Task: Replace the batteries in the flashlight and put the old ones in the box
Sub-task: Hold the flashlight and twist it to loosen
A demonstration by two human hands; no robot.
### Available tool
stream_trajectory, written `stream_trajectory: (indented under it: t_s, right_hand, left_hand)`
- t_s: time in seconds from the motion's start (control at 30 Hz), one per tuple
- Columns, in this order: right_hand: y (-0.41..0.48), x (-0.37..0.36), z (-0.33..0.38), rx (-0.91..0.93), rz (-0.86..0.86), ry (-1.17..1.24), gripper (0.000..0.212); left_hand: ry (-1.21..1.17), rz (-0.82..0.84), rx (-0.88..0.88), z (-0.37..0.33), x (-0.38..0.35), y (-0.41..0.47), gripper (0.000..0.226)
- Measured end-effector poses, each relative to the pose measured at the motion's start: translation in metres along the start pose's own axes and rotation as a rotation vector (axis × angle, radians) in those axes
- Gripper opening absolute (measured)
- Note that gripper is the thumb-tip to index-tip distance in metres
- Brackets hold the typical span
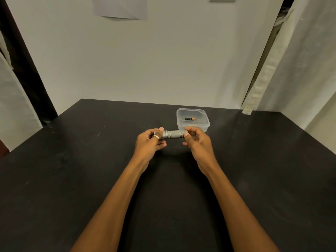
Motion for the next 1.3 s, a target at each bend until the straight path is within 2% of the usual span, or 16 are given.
stream_trajectory:
  t_s: [0.1,0.23,0.3,0.47,0.53,0.63,0.73,0.9,1.0,1.1,1.2,1.3]
  right_hand:
    - [0.001,0.003,-0.006,-0.059,-0.067,0.021,0.016]
    - [0.001,0.008,-0.012,-0.095,-0.181,-0.096,0.038]
    - [0.001,0.008,-0.011,-0.084,-0.169,-0.109,0.036]
    - [0.001,0.002,-0.005,-0.084,-0.063,-0.013,0.01]
    - [0.002,0.0,-0.004,-0.078,-0.046,0.025,0.017]
    - [0.0,0.002,-0.006,-0.096,-0.095,-0.007,0.009]
    - [0.0,0.005,-0.008,-0.081,-0.144,-0.12,0.028]
    - [-0.001,0.001,-0.004,-0.071,-0.062,-0.047,0.009]
    - [0.0,0.0,-0.003,-0.073,-0.016,0.023,0.018]
    - [0.001,0.003,-0.008,-0.1,-0.089,-0.018,0.011]
    - [0.001,0.006,-0.012,-0.107,-0.152,-0.121,0.028]
    - [0.001,0.006,-0.012,-0.113,-0.134,-0.083,0.019]
  left_hand:
    - [-0.016,-0.009,0.017,0.0,0.0,0.0,0.022]
    - [0.012,-0.005,0.011,0.001,0.0,0.0,0.023]
    - [0.025,-0.007,0.014,0.002,0.0,0.001,0.024]
    - [0.041,-0.036,0.042,0.004,0.002,0.003,0.025]
    - [0.043,-0.05,0.047,0.005,0.003,0.003,0.026]
    - [0.052,-0.054,0.05,0.005,0.002,0.003,0.028]
    - [0.083,-0.055,0.042,0.004,0.001,0.002,0.029]
    - [0.068,-0.063,0.06,0.005,0.003,0.002,0.026]
    - [0.066,-0.067,0.07,0.005,0.004,0.003,0.026]
    - [0.07,-0.067,0.064,0.005,0.004,0.003,0.027]
    - [0.072,-0.074,0.059,0.005,0.003,0.002,0.028]
    - [0.072,-0.074,0.055,0.004,0.003,0.002,0.027]
Point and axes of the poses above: each hand's wrist, its own y-axis towards the middle knuckle, its own x-axis out of the back of the hand, z = x × y, the point moved 6 cm from there along y, towards the middle knuckle, and after that the axes turned 15 degrees about y, right-handed, at the moved point
